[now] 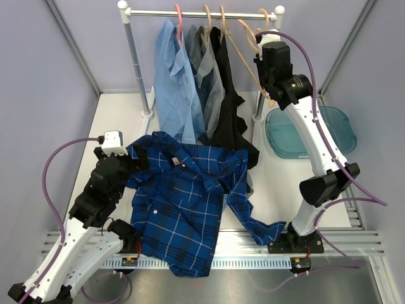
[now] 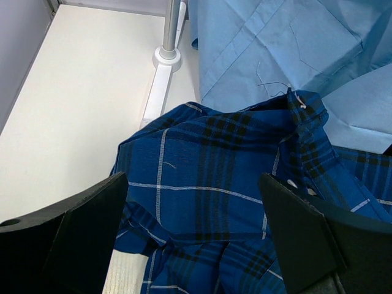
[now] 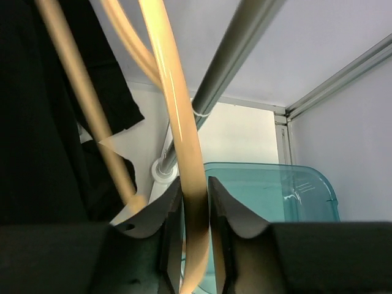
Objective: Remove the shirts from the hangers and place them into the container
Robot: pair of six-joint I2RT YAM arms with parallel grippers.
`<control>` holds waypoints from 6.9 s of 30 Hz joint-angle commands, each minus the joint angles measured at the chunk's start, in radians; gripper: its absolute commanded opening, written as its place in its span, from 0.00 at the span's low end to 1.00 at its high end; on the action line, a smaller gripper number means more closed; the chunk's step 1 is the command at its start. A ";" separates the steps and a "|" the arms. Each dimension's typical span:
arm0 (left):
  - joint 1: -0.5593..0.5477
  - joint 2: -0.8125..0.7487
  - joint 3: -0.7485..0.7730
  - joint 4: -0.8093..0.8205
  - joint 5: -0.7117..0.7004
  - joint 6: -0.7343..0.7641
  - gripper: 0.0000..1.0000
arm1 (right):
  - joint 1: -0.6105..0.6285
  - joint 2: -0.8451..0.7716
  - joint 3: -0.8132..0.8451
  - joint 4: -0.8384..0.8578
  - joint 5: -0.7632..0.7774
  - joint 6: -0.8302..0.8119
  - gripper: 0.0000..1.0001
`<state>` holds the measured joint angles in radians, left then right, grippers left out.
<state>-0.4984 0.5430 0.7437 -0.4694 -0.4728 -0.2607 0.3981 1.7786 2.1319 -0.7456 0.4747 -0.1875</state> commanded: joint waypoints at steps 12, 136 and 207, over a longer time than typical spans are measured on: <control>0.006 -0.012 -0.003 0.041 0.017 -0.009 0.94 | -0.005 -0.142 -0.069 0.003 -0.091 0.065 0.77; 0.026 -0.127 -0.050 0.057 -0.171 -0.006 0.99 | 0.008 -0.823 -0.627 -0.125 0.434 0.473 0.00; 0.040 -0.120 -0.050 0.055 -0.116 -0.023 0.99 | -0.699 -0.327 -0.734 0.173 -0.238 0.803 0.75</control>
<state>-0.4660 0.4263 0.6933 -0.4580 -0.6010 -0.2646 -0.3264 1.5867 1.4307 -0.6044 0.2096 0.6540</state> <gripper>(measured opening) 0.988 0.730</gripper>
